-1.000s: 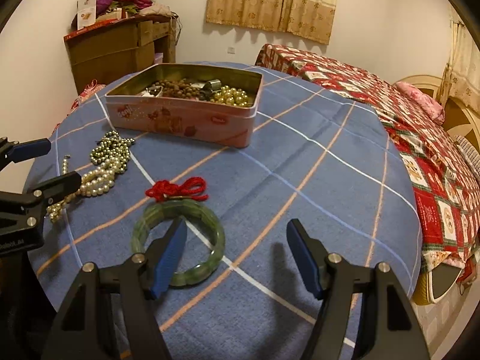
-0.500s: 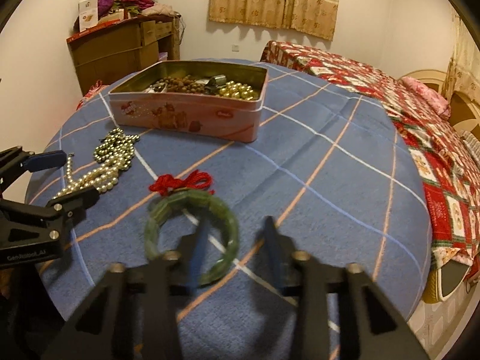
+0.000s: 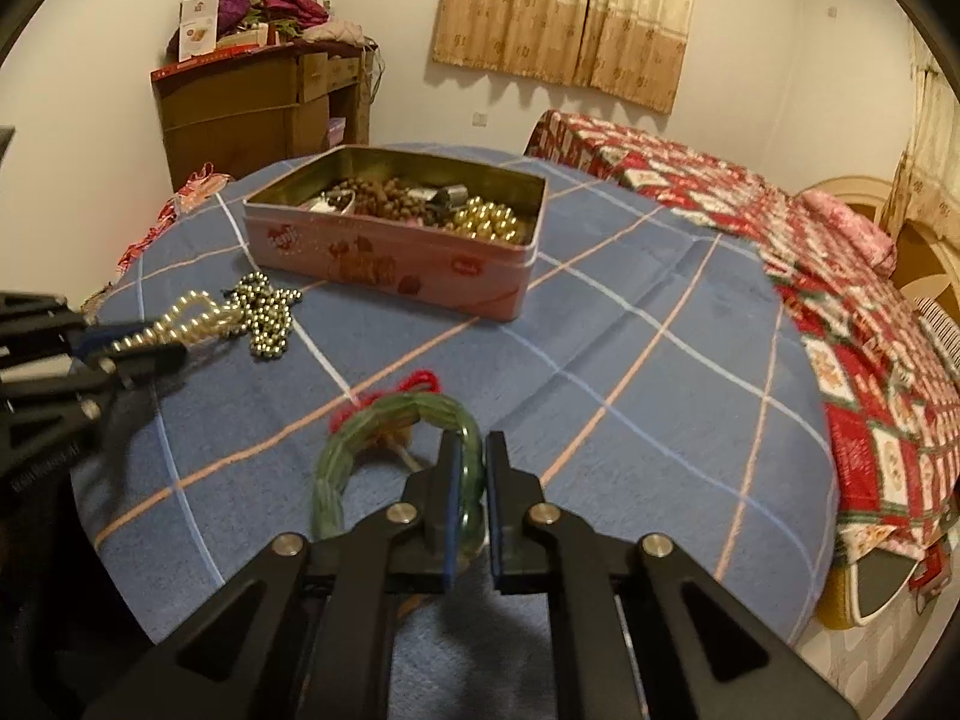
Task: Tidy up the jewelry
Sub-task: 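Grasp the pearl necklace with the left gripper while the right grasps the green jade bangle, then carry the pearl necklace with the left gripper while the right carries the jade bangle over the tin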
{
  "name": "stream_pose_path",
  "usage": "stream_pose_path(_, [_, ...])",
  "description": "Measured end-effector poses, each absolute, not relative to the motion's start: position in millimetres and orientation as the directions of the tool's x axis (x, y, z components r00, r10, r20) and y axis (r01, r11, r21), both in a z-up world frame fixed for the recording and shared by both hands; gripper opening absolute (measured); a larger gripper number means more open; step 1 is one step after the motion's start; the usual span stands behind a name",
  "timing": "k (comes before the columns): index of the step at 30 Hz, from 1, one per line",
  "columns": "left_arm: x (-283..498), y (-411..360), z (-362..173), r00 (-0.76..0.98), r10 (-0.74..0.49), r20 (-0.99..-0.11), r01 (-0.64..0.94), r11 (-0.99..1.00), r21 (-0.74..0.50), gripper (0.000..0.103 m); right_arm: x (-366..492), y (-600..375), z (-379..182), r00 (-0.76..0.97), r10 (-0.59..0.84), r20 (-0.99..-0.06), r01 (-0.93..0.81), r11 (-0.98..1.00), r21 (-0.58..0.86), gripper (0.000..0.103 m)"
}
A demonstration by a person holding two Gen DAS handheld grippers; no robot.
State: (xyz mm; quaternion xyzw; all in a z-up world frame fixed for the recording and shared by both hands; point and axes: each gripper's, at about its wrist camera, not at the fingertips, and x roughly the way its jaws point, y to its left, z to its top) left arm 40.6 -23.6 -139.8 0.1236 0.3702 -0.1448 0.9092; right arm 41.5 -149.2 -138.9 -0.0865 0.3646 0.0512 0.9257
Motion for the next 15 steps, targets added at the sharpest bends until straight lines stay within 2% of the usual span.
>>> stream_pose_path(15, [38, -4, -107, 0.763, -0.153, -0.628, 0.278, 0.955, 0.105, 0.011, 40, -155, -115, 0.783, 0.029, -0.621, -0.131, 0.984, -0.119, 0.009])
